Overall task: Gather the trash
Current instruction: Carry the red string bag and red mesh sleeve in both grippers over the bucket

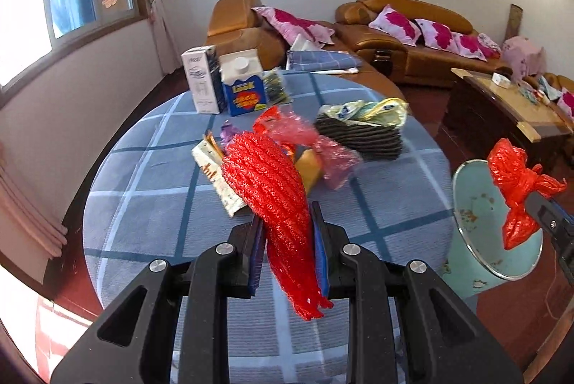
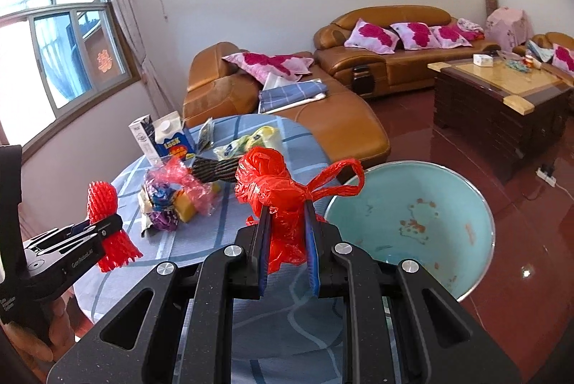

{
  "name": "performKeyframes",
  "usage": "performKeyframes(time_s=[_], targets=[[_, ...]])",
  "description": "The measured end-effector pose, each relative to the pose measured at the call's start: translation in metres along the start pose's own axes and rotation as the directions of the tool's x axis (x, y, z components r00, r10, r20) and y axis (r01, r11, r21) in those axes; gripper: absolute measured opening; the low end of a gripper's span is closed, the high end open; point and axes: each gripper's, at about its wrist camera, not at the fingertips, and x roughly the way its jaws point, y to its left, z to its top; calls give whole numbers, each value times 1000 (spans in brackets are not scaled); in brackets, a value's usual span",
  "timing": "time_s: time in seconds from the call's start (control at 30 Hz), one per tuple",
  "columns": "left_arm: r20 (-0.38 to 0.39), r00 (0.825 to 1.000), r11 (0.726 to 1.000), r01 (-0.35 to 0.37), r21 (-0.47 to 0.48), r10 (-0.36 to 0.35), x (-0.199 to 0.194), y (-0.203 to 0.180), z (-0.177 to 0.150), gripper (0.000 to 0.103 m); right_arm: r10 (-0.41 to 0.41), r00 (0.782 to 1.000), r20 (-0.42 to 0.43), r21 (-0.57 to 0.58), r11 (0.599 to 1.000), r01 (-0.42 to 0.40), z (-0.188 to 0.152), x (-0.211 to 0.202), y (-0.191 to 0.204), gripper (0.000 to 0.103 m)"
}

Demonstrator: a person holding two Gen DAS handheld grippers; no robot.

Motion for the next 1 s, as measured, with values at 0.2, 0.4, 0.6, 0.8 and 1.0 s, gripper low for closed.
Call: performKeyframes(time_s=[0.2, 0.4, 0.6, 0.8, 1.0], targets=[[13, 1000, 999, 19, 33, -19, -4, -19, 5, 23, -19, 1000, 14, 16, 1000, 19, 2, -4, -9, 18], [25, 999, 997, 37, 63, -39, -7, -37, 9, 23, -44, 999, 30, 35, 998, 43, 3, -9, -19, 18], [34, 998, 994, 56, 94, -60, -11, -57, 12, 23, -66, 997, 40, 60, 996, 63, 5, -11, -31, 18], [37, 996, 991, 71, 113, -75, -11, -72, 17, 23, -84, 996, 43, 82, 993, 81, 6, -11, -42, 18], [33, 995, 988, 86, 132, -91, -9, -89, 20, 23, -116, 991, 63, 103, 989, 109, 10, -15, -57, 18]])
